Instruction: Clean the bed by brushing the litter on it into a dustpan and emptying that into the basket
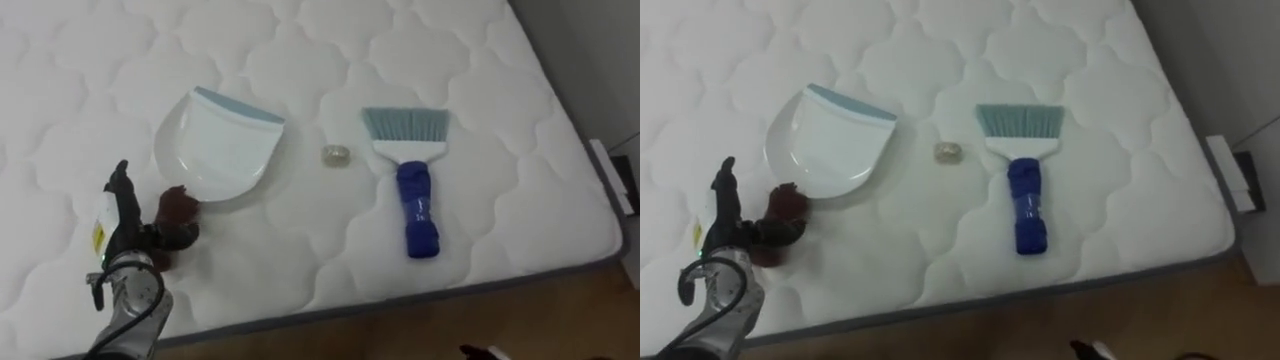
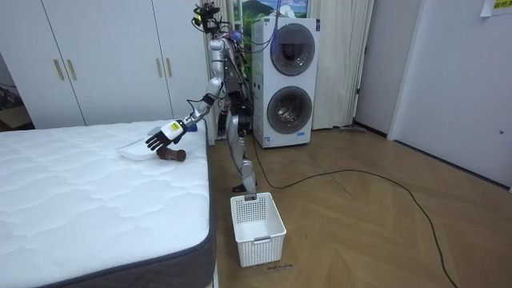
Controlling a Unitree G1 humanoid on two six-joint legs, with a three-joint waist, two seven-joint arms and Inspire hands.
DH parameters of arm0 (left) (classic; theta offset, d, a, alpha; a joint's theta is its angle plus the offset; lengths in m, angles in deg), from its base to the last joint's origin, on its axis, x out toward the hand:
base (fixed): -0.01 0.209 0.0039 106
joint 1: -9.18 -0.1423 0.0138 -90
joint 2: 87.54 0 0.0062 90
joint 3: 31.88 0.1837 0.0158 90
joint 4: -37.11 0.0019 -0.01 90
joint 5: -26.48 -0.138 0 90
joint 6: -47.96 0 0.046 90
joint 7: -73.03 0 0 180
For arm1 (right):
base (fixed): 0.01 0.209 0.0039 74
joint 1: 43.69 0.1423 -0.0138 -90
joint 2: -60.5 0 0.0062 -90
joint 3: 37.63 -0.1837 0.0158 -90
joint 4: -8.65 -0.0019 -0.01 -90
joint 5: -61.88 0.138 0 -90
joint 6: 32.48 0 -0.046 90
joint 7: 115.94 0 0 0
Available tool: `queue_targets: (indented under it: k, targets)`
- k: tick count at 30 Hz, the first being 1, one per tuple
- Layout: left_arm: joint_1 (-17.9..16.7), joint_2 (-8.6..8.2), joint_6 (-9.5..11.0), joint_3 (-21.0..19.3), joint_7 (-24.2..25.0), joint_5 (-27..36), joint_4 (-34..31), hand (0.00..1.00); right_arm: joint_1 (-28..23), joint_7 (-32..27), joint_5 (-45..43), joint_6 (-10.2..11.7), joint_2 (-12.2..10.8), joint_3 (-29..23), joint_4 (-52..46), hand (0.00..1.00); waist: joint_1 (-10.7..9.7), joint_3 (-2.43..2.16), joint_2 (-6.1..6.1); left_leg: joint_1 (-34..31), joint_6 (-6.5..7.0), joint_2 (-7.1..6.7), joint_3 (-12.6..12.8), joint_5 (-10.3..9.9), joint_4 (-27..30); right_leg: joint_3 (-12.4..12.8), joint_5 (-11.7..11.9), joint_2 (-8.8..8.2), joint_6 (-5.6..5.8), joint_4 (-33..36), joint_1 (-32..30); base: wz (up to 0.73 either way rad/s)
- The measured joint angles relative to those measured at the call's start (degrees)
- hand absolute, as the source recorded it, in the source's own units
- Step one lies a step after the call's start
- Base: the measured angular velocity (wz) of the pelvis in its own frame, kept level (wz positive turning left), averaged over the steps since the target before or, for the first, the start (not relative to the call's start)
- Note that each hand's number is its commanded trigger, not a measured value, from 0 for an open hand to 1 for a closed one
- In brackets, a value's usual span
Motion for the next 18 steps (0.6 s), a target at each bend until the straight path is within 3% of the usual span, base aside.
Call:
queue_targets:
  k: [5, 8, 11, 15, 18]
  targets:
    - [1.6, 0.06, 0.4, -0.1, 0.0, 3.8, 1.8, 0.00, 0.4, -1.5, 0.6, 0.1, 0.1, 2.1, 0.2, 0.00, -0.3, 0.49, 0.16, -2.1, 0.00, -0.03, 0.2, 0.0, 2.9, 0.2, 0.0, -0.65, 0.00, 0.7, -0.9, 0.01]
    - [2.6, 0.20, 0.8, 0.1, 0.0, 7.0, 3.9, 0.00, 0.6, -1.7, 1.7, 0.1, 0.1, 2.9, 0.1, 0.00, -0.6, 1.25, 0.05, -3.6, -0.01, -0.02, 0.4, 0.0, 5.3, 0.4, 0.0, -0.74, 0.00, 0.8, -1.1, 0.03]
    - [3.7, 0.29, 0.7, 0.6, 0.1, 11.1, 6.0, 0.00, 1.2, -1.9, 3.0, 0.1, 0.0, 4.5, 0.1, 0.00, -0.6, 1.52, 0.01, -5.8, -0.01, 0.05, 0.3, 0.0, 5.8, 0.1, 0.0, -0.68, 0.00, 2.4, -4.0, 0.00]
    - [4.5, 0.30, 0.7, 1.8, 0.4, 12.2, 8.3, 0.00, 2.1, -2.4, 3.9, 0.1, 0.0, 6.5, 0.1, 0.00, -1.3, 1.68, -0.02, -7.8, -0.01, 0.11, 0.2, 0.0, 8.3, 0.9, 0.0, -0.67, 0.00, 3.1, -5.0, 0.01]
    - [5.2, 0.69, 0.7, 2.1, 0.4, 13.5, 8.7, 0.00, 2.3, -3.1, 4.7, 0.2, 0.0, 6.6, 0.0, 0.00, -1.3, 1.70, 0.01, -8.2, -0.01, 0.05, 0.3, 0.0, 8.2, 0.0, 0.0, -0.67, 0.00, 3.7, -6.1, -0.09]
